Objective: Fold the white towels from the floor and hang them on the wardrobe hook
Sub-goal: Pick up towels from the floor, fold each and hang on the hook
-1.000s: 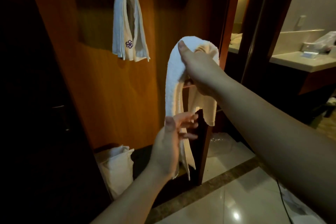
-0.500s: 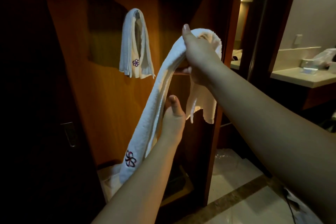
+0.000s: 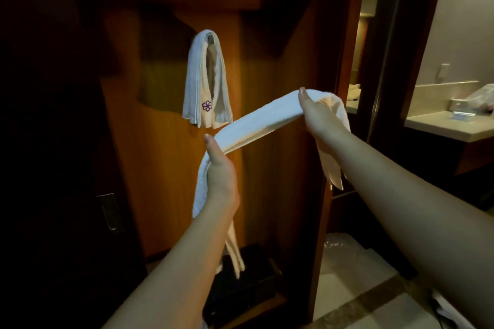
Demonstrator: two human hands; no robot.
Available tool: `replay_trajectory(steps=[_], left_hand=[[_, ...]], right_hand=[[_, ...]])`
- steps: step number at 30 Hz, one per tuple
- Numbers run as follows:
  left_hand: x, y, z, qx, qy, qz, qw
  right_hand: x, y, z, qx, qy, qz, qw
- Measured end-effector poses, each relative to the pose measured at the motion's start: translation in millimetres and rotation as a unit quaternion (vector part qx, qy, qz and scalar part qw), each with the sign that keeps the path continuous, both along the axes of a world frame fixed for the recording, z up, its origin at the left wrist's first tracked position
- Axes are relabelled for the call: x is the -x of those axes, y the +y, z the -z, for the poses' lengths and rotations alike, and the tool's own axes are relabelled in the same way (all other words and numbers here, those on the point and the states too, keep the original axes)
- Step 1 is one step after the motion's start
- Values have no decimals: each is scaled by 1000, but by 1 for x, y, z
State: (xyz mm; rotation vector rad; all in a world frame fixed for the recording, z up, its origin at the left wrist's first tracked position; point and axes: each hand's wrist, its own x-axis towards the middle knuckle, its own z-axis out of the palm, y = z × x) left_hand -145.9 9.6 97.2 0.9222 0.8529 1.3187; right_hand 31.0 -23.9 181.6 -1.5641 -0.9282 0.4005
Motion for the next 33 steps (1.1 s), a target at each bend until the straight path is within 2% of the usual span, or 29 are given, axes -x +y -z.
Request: replay_trajectory(steps=[2, 5, 10, 15, 18, 20, 26, 30, 33], left_hand=[[10, 13, -8, -31, -28, 8, 999], [25, 30, -28, -38, -31, -7, 999], [43, 63, -68, -101, 57, 2, 993], [45, 101, -112, -161, 133, -27, 978], [45, 129, -137, -195, 152, -8, 969], [44, 142, -157, -219, 163, -11, 962], [32, 213, -207, -264, 175, -22, 948], [25, 274, -242, -265, 176, -43, 947], [19, 316, -264, -270, 175, -52, 945]], right_hand=[[-10, 6, 8, 10, -43, -9, 999], [-16, 19, 8, 12, -58, 4, 998], [-13, 38, -8, -19, -90, 17, 996], [-17, 72, -38, -75, 9, -28, 997], [-21, 99, -59, -138, 75, -79, 984], [-26, 119, -73, -162, 84, -122, 976], [-49, 202, -112, -143, 17, -184, 972], [-64, 266, -127, -176, -40, -155, 971], [-73, 308, -150, -200, -26, -134, 970]])
